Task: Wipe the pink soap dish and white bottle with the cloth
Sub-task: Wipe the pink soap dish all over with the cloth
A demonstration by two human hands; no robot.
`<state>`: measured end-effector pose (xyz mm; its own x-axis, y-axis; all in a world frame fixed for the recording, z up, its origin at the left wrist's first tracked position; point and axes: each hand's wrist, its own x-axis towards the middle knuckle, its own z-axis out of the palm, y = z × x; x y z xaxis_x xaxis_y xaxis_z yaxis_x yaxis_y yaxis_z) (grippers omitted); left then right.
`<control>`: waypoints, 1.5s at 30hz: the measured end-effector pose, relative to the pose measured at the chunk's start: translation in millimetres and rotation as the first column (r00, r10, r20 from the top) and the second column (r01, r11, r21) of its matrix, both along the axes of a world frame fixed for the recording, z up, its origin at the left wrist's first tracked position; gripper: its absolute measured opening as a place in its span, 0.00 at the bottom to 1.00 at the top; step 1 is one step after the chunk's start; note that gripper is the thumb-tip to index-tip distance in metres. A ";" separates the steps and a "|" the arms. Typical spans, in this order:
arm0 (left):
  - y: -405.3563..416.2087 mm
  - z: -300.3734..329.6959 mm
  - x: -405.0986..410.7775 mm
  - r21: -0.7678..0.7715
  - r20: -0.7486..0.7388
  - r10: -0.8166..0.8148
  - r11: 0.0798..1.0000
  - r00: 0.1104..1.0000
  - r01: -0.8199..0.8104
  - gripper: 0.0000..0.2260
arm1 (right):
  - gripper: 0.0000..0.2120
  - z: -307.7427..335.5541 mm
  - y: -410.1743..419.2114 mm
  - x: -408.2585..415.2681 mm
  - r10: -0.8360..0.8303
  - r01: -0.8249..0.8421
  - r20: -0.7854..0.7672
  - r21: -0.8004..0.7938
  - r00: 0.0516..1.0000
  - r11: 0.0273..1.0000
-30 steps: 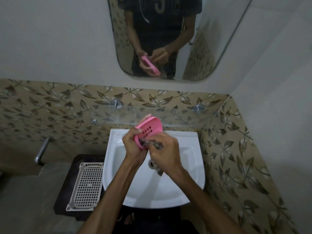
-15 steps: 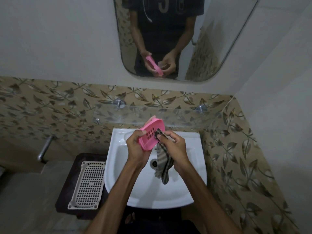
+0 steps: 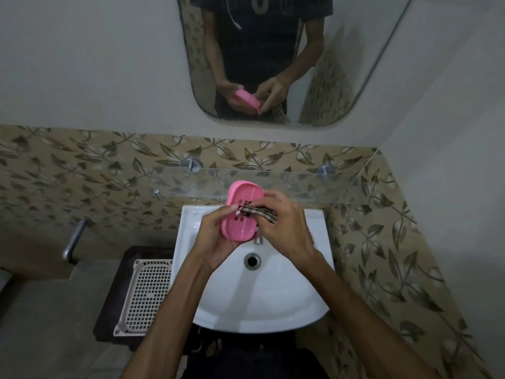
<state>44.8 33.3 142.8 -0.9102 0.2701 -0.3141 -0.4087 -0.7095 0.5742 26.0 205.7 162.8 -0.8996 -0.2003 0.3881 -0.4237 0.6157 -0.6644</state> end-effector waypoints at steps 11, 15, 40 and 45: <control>12.8 2.3 -5.9 0.041 0.039 0.094 0.995 0.995 -0.096 0.22 | 0.12 -13.6 -18.0 20.0 -0.041 0.040 -0.121 -0.012 0.992 0.999; 9.6 4.6 -5.4 -0.019 0.036 0.085 0.996 0.996 -0.084 0.21 | 0.11 -14.5 -17.3 20.6 0.053 -0.050 -0.109 0.034 0.993 0.998; 24.9 13.8 -5.4 -0.044 0.003 0.146 0.988 0.989 -0.146 0.25 | 0.12 -14.1 -7.7 21.9 -0.149 0.139 -0.122 -0.088 0.981 0.986; 25.1 -5.6 3.2 -0.021 0.046 0.171 0.985 0.984 -0.170 0.24 | 0.07 -18.3 -31.1 43.7 -0.075 0.241 0.410 -0.372 0.909 0.896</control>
